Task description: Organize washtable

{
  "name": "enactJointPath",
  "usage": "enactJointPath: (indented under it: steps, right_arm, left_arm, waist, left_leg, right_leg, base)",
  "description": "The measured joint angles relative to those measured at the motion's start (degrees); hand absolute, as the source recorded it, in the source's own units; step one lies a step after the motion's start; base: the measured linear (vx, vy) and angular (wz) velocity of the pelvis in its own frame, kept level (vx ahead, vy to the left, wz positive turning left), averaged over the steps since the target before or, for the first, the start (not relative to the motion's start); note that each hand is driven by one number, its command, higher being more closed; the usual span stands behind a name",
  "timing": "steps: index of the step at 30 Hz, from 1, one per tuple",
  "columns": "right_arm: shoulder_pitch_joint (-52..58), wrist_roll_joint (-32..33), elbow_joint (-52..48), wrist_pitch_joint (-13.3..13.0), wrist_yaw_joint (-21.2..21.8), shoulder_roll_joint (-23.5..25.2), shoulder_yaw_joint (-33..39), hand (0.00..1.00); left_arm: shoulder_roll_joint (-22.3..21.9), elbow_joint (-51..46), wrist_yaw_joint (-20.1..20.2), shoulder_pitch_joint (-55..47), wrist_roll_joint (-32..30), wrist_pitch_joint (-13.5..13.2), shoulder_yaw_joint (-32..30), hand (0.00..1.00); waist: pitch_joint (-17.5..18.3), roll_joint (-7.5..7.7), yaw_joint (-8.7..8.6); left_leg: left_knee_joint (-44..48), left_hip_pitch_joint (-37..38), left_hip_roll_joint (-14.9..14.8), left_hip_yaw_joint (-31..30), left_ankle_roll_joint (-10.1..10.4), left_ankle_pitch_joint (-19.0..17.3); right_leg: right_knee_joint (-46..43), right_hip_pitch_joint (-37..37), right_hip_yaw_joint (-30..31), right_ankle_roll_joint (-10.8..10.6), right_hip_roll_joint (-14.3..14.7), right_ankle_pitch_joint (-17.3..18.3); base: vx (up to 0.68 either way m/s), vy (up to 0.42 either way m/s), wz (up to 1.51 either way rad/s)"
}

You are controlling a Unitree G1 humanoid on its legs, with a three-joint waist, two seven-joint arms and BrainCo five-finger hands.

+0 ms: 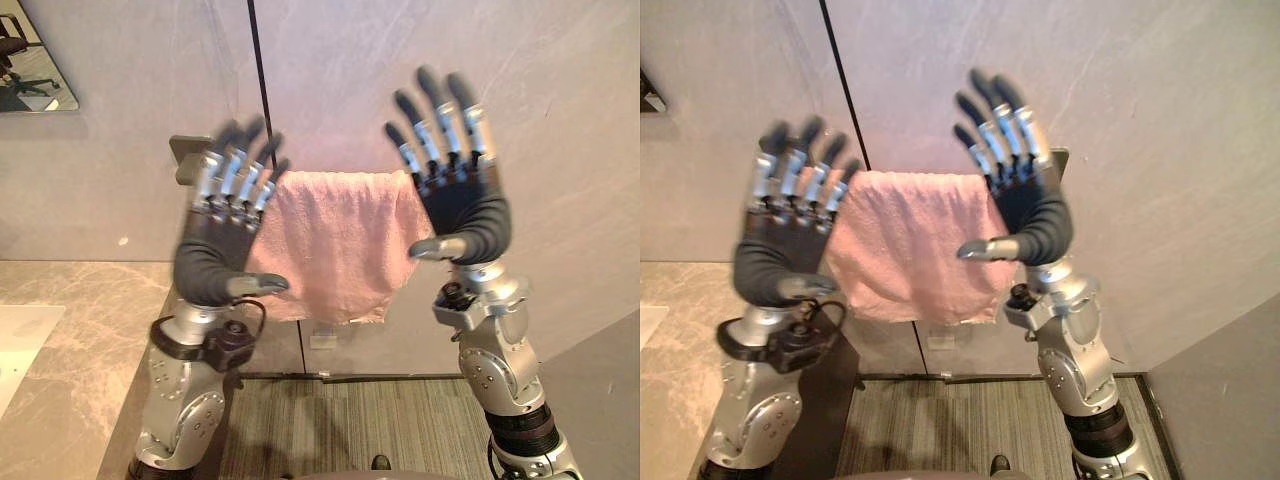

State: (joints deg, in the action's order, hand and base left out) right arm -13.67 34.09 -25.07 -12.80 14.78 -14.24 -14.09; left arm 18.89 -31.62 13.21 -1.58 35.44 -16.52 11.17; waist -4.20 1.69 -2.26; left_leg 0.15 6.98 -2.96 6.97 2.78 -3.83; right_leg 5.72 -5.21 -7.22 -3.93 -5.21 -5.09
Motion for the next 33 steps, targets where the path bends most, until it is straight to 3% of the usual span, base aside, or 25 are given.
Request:
enactJointPath:
  steps: [8,18,26,33]
  right_arm:
    - [5.05,0.52,8.12,4.50,4.92,-3.21,-2.59,0.00]
    - [7.46,-5.94,15.93,6.67,5.59,-3.28,-2.79,0.00]
    - [7.45,-14.21,21.93,6.73,4.40,-1.27,-5.01,0.00]
    - [5.64,-18.07,26.19,6.67,1.14,-0.21,-4.76,0.00]
  left_arm:
    - [-0.10,9.89,4.28,-3.69,-0.25,2.98,2.49,0.00]
    - [-2.78,21.13,4.04,-5.25,-6.34,5.00,2.69,0.00]
    - [-5.83,28.06,-1.10,-3.42,-15.72,4.98,1.51,0.00]
    - [-6.78,32.91,-5.06,-0.60,-18.76,4.94,-2.21,0.00]
  waist:
    - [0.00,-0.34,-0.15]
    - [0.05,-0.70,0.00]
    - [0.60,-1.51,0.05]
    - [0.92,-1.35,0.09]
  left_leg:
    - [-0.05,-0.01,-0.05,0.85,-0.01,-0.02]
    - [-0.12,-0.29,-0.05,0.90,-0.01,-0.02]
    - [-0.18,-0.80,-0.08,0.82,-0.02,0.00]
    - [-0.10,-1.17,-0.11,0.83,-0.08,0.11]
  right_leg:
    - [0.00,0.51,0.92,0.01,0.12,-0.10]
    - [0.23,1.27,0.96,0.01,0.12,-0.11]
    - [0.06,1.49,0.92,0.02,0.16,-0.14]
    - [0.25,1.67,1.01,0.10,0.09,-0.36]
  base:
    - [-0.03,-0.009,-0.06]
    - [-0.03,-0.006,0.00]
    - [0.00,0.000,0.00]
    - [-0.03,-0.009,0.00]
